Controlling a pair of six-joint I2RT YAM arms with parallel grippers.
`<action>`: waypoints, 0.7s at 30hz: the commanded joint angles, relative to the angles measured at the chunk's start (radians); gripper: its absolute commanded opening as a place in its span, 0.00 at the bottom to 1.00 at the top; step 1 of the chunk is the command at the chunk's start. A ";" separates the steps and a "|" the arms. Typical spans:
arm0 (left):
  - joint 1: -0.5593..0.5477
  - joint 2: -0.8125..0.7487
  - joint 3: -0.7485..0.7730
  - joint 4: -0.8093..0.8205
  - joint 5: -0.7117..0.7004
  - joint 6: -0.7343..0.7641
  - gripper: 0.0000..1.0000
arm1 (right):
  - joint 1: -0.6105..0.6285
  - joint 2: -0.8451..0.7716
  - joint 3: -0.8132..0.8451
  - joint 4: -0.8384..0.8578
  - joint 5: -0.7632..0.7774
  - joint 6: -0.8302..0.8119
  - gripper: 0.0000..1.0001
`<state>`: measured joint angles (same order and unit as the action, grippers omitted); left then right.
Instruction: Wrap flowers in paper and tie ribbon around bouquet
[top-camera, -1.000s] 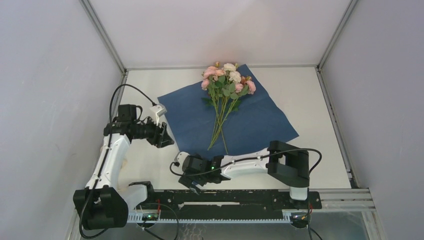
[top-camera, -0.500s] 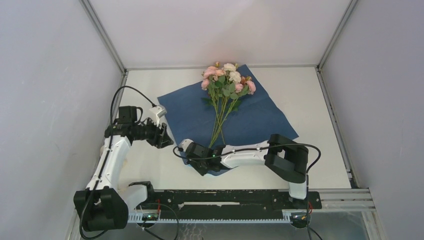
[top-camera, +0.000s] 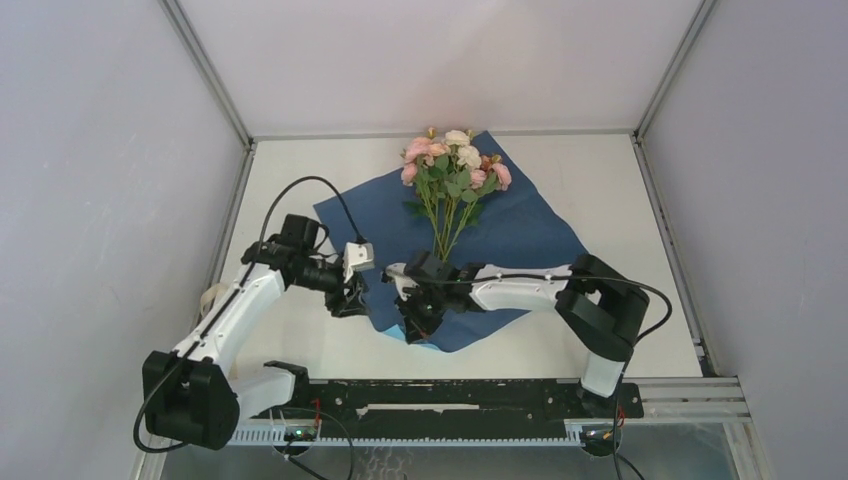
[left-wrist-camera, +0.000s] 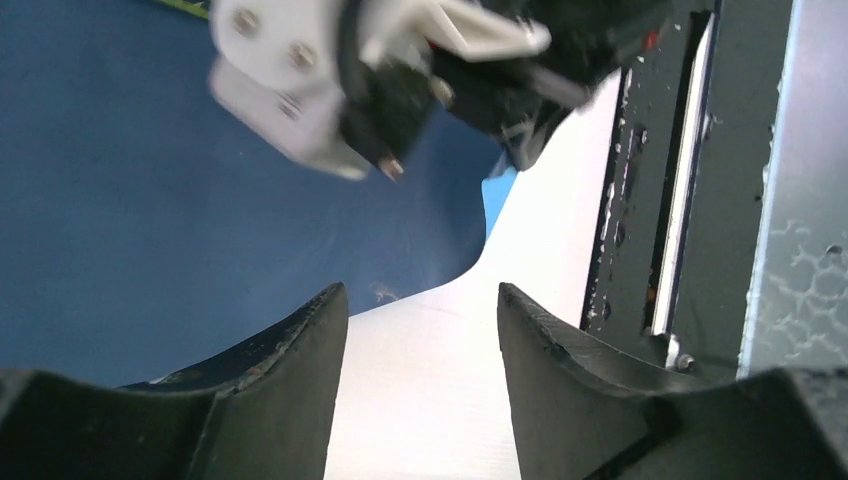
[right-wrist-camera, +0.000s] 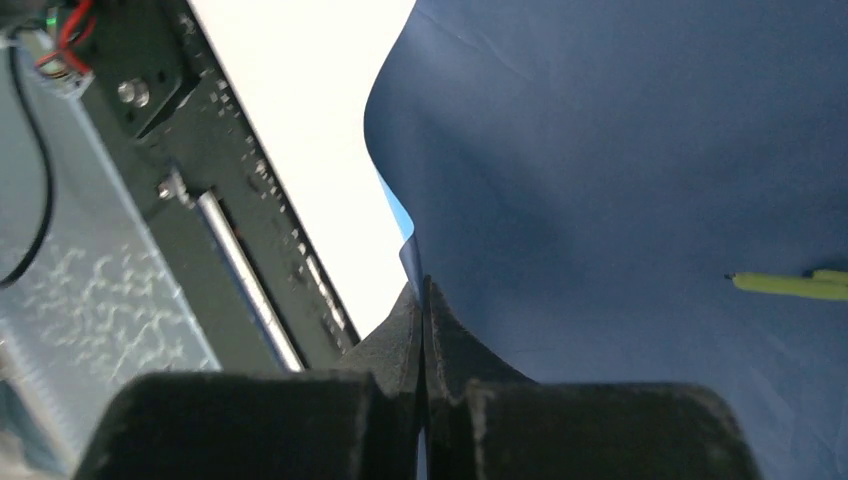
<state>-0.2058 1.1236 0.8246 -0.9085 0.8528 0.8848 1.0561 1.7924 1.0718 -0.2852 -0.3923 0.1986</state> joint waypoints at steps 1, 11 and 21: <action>-0.069 0.018 -0.036 -0.040 0.068 0.232 0.62 | -0.048 -0.099 -0.062 0.078 -0.190 0.027 0.00; -0.261 0.035 -0.100 0.231 -0.066 -0.030 0.68 | -0.119 -0.198 -0.159 0.153 -0.223 0.055 0.00; -0.400 0.152 -0.038 0.248 -0.135 -0.142 0.63 | -0.157 -0.271 -0.183 0.121 -0.220 0.029 0.00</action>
<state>-0.6052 1.2541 0.7223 -0.6971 0.7086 0.8173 0.9119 1.5890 0.9039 -0.1909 -0.5884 0.2363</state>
